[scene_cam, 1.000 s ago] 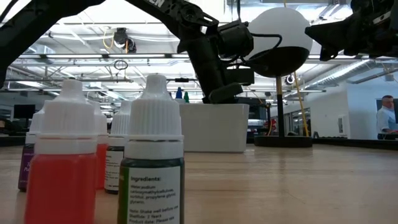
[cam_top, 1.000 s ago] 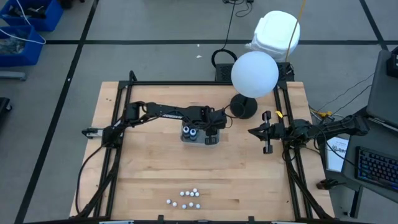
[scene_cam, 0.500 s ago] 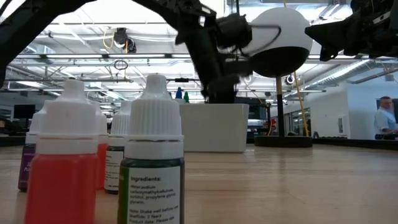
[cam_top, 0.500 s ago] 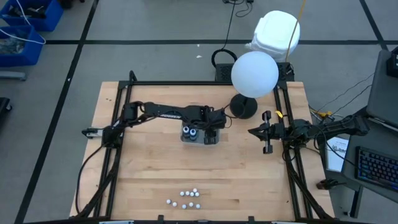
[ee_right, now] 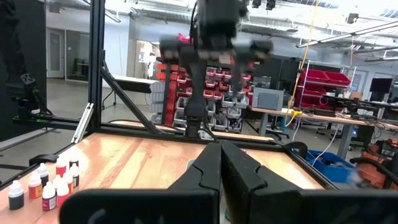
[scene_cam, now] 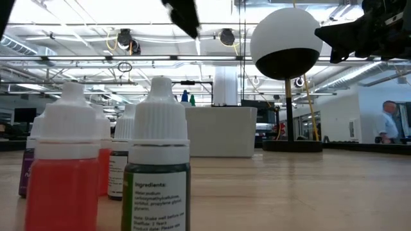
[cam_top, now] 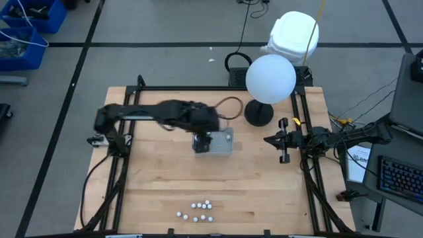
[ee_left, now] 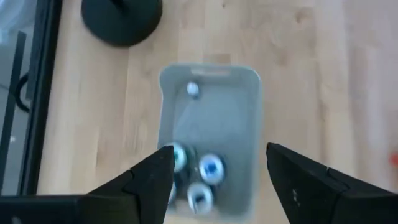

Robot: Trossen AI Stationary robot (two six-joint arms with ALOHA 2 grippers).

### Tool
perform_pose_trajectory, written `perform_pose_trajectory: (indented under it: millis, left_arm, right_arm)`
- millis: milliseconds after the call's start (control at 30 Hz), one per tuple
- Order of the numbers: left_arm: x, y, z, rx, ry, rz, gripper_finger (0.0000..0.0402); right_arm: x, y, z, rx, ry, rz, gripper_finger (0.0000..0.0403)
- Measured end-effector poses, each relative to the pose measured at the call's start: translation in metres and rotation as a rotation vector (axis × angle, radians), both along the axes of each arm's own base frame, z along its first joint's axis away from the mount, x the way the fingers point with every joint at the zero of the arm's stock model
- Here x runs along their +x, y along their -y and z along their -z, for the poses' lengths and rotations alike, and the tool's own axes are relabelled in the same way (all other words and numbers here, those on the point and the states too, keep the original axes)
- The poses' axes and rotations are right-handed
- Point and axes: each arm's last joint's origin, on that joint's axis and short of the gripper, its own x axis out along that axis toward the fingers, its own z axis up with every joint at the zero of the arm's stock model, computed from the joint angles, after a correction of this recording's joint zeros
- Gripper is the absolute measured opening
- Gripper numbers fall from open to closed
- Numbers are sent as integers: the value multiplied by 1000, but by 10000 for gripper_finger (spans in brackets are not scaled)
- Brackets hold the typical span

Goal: Pick & Place food coloring
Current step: Put the small purple food coloring bottle into the gray bin

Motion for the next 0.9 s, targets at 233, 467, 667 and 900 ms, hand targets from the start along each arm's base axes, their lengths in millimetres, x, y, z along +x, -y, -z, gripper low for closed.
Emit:
perform_pose_trajectory:
  millis: [233,467,667,900]
  left_arm:
    - [-54,29,-36,10,-4,-126,222]
    - [-75,76,-27,37,-92,-76,167]
    - [-81,128,0,34,-82,124,106]
    - [-93,160,44,115,-80,334,35]
  right_arm:
    - [0,0,0,1,-2,0,0]
    - [0,0,0,5,-2,0,0]
    - [0,0,0,5,-2,1,0]
    - [0,0,0,9,-2,0,0]
